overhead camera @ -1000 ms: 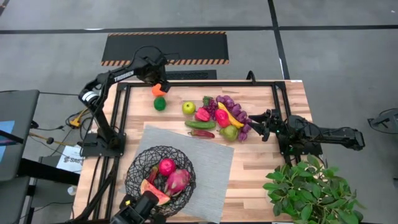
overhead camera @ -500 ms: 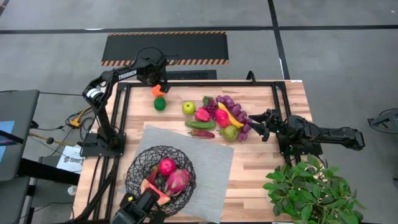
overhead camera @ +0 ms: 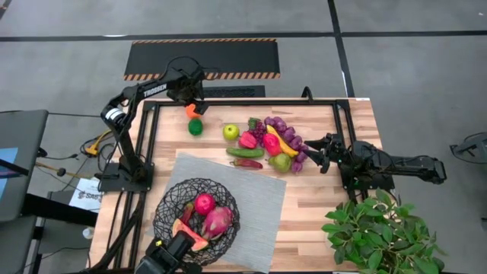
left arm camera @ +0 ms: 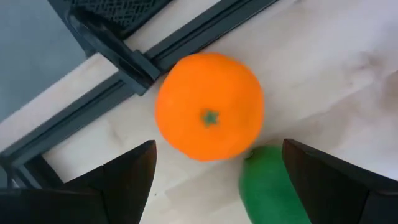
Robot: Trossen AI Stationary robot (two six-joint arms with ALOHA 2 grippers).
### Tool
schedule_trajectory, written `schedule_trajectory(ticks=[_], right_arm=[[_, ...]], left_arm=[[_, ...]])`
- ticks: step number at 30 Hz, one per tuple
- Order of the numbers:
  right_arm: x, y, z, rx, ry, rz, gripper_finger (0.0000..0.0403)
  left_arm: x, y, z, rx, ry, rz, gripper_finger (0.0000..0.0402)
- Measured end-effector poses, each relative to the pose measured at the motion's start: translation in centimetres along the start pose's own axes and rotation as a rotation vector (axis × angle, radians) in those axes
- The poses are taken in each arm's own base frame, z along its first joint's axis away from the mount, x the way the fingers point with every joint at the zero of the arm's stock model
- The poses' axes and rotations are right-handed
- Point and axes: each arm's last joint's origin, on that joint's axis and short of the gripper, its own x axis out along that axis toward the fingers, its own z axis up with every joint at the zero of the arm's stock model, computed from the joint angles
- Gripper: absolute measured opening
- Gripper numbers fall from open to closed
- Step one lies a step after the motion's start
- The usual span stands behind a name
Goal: Build produce basket
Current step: Put the green lime into the mesh basket
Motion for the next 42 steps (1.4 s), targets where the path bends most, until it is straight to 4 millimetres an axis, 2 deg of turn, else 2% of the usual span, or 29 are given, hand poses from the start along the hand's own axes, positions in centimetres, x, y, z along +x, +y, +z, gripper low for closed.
schedule_trajectory(ticks=[10, 13, 18, 23, 27, 32, 37, 42], right_arm=[[0.0, 0.0, 0.1, 0.015, -0.003, 0.002, 0.0255], [-0.2, 0.3, 0.9, 0.018, -0.028, -0.012, 0.0255], [-0.1, 1.5, 3.9, -0.039, -0.085, -0.068, 0.0255], [1.9, 2.8, 6.3, -0.091, -0.047, -0.191, 0.0255], [5.5, 3.7, 7.7, -0.127, 0.040, -0.274, 0.0255], [11.8, 3.8, 9.0, -0.153, 0.089, -0.316, 0.0255], [19.2, 3.1, 10.6, -0.151, 0.131, -0.188, 0.0255], [26.9, 2.5, 11.4, -0.191, 0.188, -0.075, 0.0255]], left_arm=[[-0.4, -1.9, -0.2, 0.091, -0.017, -0.009, 0.0355], [-1.2, -2.4, -0.4, 0.114, -0.048, -0.014, 0.0357], [-4.1, -2.5, -1.1, 0.118, -0.133, -0.029, 0.0357], [-9.0, -2.0, -3.1, 0.098, -0.262, -0.091, 0.0357], [-13.0, -2.3, -5.3, 0.088, -0.387, -0.149, 0.0357], [-16.7, -2.5, -8.0, 0.088, -0.512, -0.188, 0.0357], [-18.9, -2.8, -10.0, 0.096, -0.587, -0.231, 0.0357], [-19.8, -3.0, -11.0, 0.104, -0.626, -0.210, 0.0357]])
